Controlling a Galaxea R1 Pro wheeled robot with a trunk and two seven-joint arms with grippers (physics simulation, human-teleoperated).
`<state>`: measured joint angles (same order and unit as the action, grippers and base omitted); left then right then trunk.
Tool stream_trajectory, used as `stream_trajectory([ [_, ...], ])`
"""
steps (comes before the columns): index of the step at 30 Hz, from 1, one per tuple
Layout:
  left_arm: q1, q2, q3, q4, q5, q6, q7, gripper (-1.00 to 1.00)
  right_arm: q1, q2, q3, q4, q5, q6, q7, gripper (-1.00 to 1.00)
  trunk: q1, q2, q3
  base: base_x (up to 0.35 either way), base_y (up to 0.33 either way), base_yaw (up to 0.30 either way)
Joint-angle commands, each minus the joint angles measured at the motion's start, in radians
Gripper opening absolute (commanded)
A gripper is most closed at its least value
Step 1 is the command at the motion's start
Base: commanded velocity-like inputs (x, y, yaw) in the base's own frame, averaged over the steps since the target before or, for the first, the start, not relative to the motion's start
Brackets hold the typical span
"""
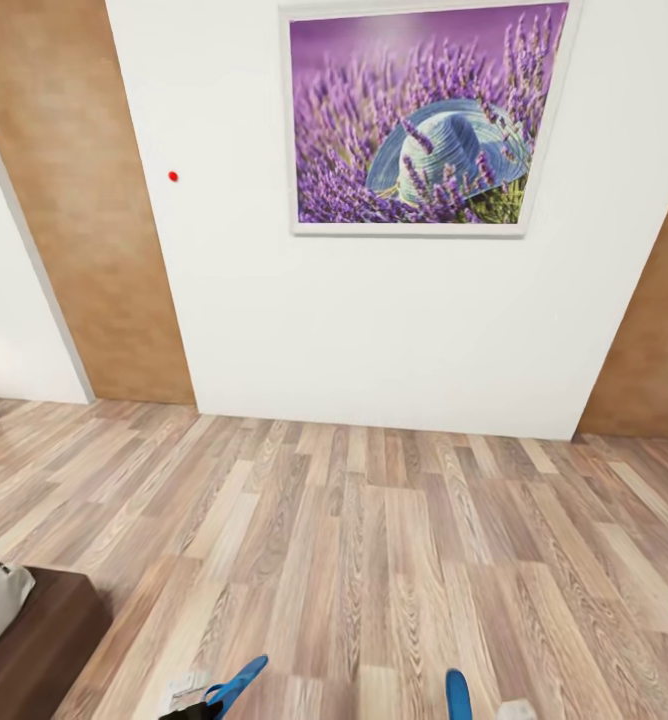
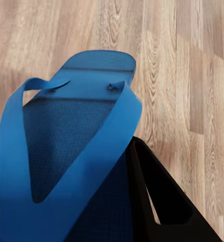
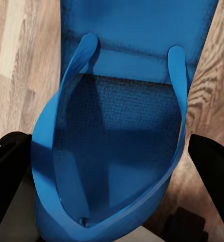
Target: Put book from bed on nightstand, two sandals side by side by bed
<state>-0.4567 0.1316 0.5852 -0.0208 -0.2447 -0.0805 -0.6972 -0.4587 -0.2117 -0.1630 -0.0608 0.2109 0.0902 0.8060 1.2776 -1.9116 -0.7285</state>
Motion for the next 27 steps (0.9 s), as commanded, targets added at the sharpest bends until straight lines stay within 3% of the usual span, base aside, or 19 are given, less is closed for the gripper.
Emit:
stream_trajectory([
  [1, -0.001, 0.000, 0.007, 0.001, -0.012, -0.010, -0.001, -1.00, 0.000, 0.000, -0.010, -0.002, 0.005, 0.010, 0.005, -1.00, 0.000, 0.000, -0.001, 0.324, 0.000, 0.000],
  [27, -0.001, 0.000, 0.007, 0.001, -0.011, -0.011, -0.001, -1.00, 0.000, 0.000, -0.010, -0.002, 0.005, 0.010, 0.004, -1.00, 0.000, 0.000, -0.001, 0.296, -0.102, 0.000],
])
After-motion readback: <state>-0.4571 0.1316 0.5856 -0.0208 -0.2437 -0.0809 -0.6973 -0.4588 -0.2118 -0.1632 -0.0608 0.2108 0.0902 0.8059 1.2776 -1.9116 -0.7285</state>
